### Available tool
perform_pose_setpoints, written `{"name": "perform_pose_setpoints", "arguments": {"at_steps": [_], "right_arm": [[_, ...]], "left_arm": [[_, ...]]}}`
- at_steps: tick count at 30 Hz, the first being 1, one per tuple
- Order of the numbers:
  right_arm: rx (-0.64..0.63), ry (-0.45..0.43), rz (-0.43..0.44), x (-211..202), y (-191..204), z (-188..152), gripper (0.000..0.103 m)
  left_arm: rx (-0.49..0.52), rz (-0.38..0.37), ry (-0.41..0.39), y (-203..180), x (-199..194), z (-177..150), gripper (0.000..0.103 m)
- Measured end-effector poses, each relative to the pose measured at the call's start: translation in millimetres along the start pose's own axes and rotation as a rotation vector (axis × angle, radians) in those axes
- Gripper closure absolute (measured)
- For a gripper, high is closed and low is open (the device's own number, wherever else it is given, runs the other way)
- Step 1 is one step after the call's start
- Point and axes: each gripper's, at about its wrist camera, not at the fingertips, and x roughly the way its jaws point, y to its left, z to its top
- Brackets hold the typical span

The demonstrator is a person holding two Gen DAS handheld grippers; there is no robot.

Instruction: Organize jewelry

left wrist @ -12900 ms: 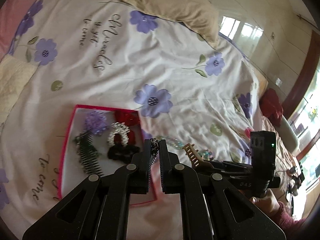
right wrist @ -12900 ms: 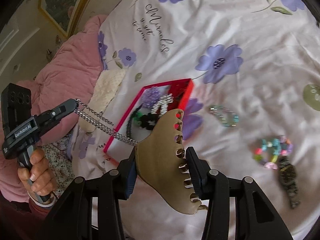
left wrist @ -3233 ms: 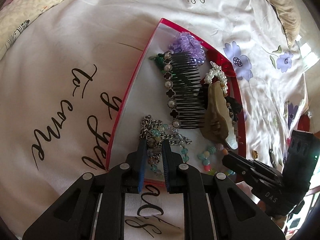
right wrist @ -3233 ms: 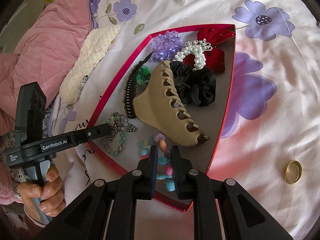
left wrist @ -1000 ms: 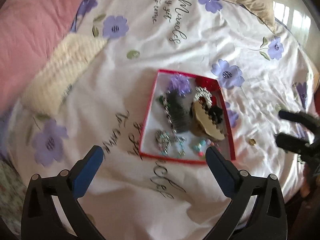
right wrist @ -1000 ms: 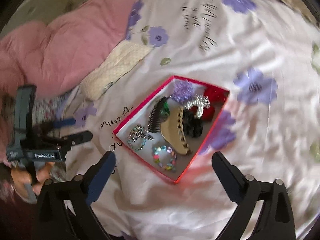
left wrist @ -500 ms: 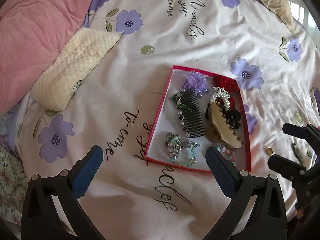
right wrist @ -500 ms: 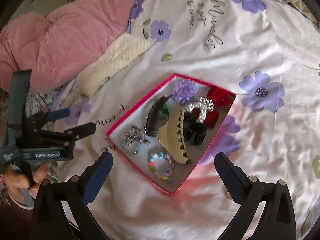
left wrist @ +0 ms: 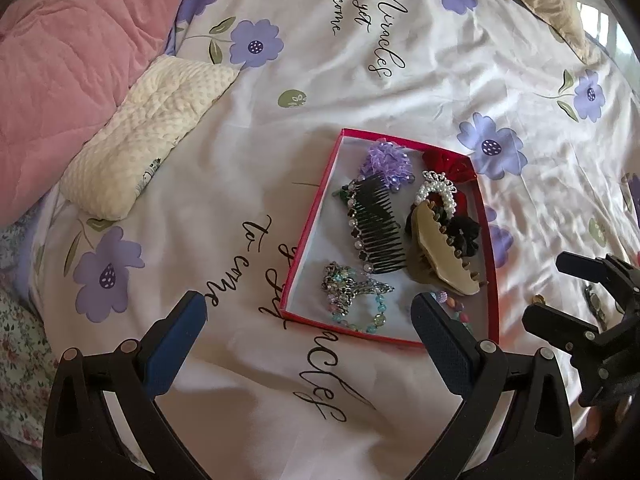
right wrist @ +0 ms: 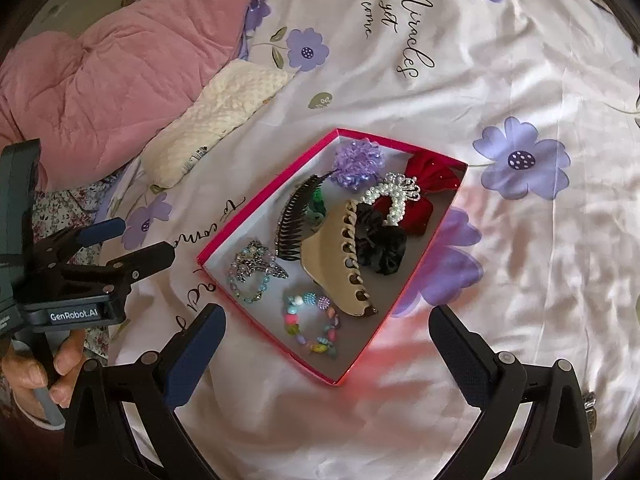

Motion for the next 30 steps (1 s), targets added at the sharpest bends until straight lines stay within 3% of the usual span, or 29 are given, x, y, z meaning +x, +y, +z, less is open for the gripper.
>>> {"name": "perform_pose_setpoints", "arguments": {"at_steps": [30], "right_arm": [[0.026,0.014,0.01,7.8,-6.2,-1.7,0.0]], "left_arm": [[0.019,-0.02,0.02,-10.8,7.0,-5.6,0.0]]}}
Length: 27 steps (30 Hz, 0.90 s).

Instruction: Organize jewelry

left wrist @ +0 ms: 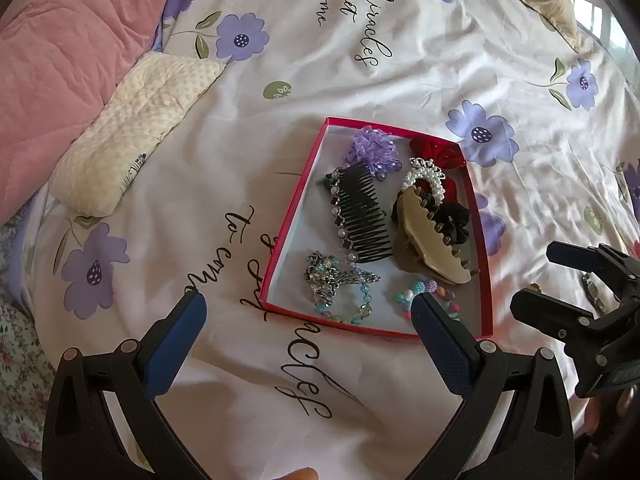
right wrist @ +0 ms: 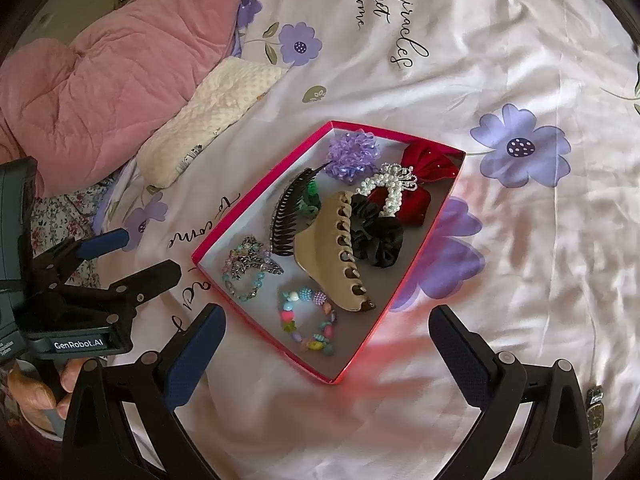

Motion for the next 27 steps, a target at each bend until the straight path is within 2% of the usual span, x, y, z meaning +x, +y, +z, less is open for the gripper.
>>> {"name": "perform_pose_setpoints", "arguments": {"at_steps": [27], "right_arm": [[-0.002,-0.013,0.006,-4.2,3.0,1.4,0.0]], "left_arm": [[0.007,0.014,-0.018,-0.6,-4.8,0.1,0.0]]}}
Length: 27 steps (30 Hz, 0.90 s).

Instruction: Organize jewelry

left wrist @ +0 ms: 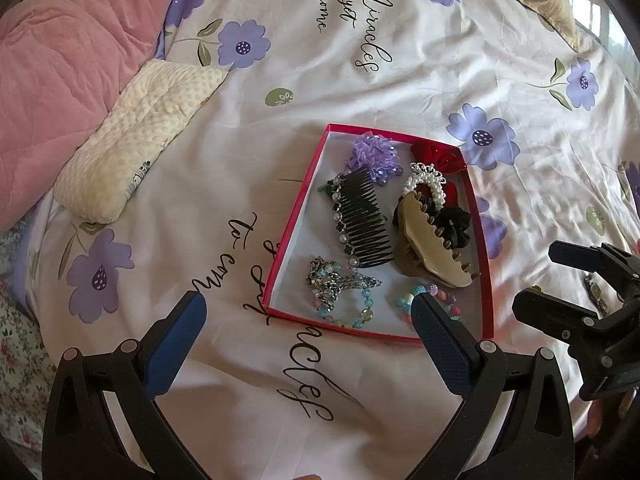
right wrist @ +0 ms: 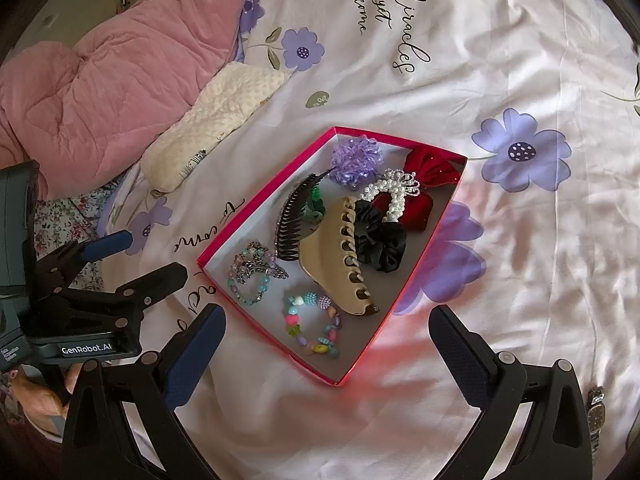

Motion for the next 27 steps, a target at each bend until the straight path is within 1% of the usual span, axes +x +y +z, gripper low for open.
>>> {"name": "perform_pose_setpoints", "arguments": {"at_steps": [27], "right_arm": [[0.003,-0.005,0.006,-1.7,0.8,1.0,0.0]], "left_arm": [[-0.002,0.007,0.001,-0.7,2.2,0.1,0.0]]}}
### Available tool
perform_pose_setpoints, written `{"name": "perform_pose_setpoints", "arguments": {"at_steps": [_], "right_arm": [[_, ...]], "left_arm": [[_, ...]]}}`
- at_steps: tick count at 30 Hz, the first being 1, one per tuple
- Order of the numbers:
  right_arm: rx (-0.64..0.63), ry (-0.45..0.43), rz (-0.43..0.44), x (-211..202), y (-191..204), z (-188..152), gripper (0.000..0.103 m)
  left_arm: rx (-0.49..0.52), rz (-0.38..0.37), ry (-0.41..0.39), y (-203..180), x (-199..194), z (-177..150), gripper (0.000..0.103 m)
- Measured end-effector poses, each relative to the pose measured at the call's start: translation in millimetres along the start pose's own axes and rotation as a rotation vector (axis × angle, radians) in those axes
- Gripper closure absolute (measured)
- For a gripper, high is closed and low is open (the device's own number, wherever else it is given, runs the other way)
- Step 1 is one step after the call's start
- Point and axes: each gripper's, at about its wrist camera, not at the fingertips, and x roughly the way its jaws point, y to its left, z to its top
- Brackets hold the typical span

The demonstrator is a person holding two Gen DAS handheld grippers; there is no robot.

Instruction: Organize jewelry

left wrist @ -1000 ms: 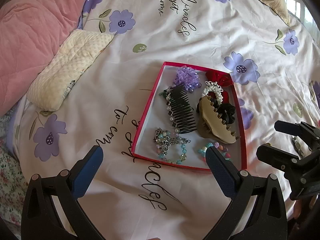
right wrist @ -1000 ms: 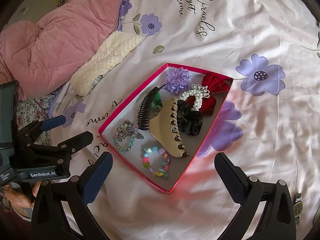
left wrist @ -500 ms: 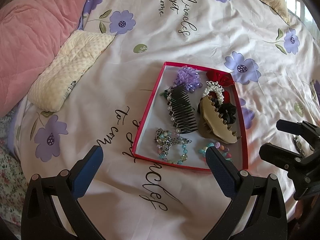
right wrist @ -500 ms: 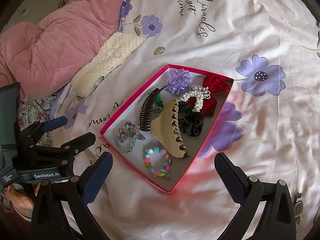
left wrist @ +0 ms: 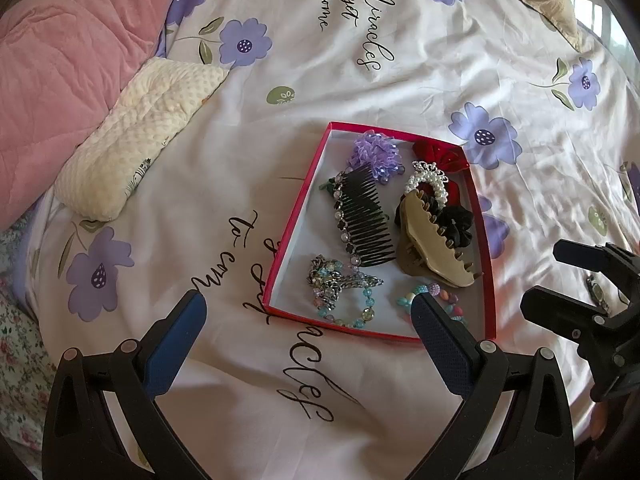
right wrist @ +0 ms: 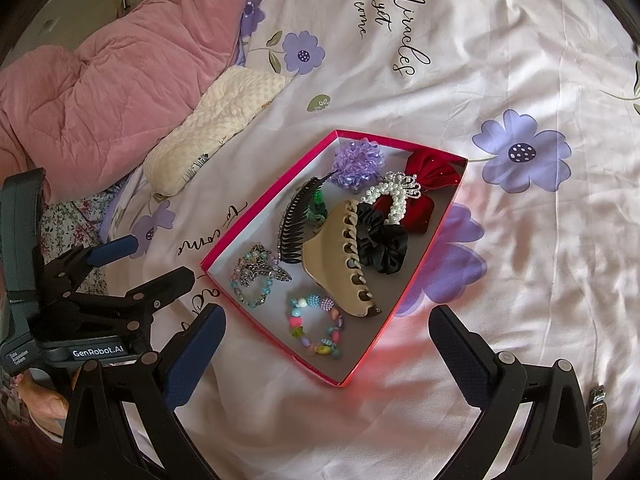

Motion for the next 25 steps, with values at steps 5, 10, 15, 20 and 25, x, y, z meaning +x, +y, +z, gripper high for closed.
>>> {"name": "perform_pose_setpoints", "arguments": {"at_steps": [5,10,15,20,25], "right_arm": [[0.002,0.0,0.001,0.1,0.7,0.3,0.0],[0.001,0.0,-0.001,0.3,-0.2,-0.4,0.0],[0.008,0.0,-0.003,-0.1,1.6,-0.2,0.0],[0.014,0.001,-0.004,0.4,-0.1,-1.5,0.0],[0.019,0.007,-0.004,3.4,-3.0,-2.4,0.0]], "left_arm": [[0.003,-0.004,-0.001,-1.1,1.3,-0.1,0.0],[0.008,-0.002,-0.003,-4.9,2.0,-0.2,0.0],[0.008,-0.002,-0.001,-5.2,2.6,-0.9,0.0],[0.001,0.0,0.003,-3.8,4.4,-1.6,0.0],[0.0,-0.003,0.005,-3.0,5.2,-1.1,0.0]]}}
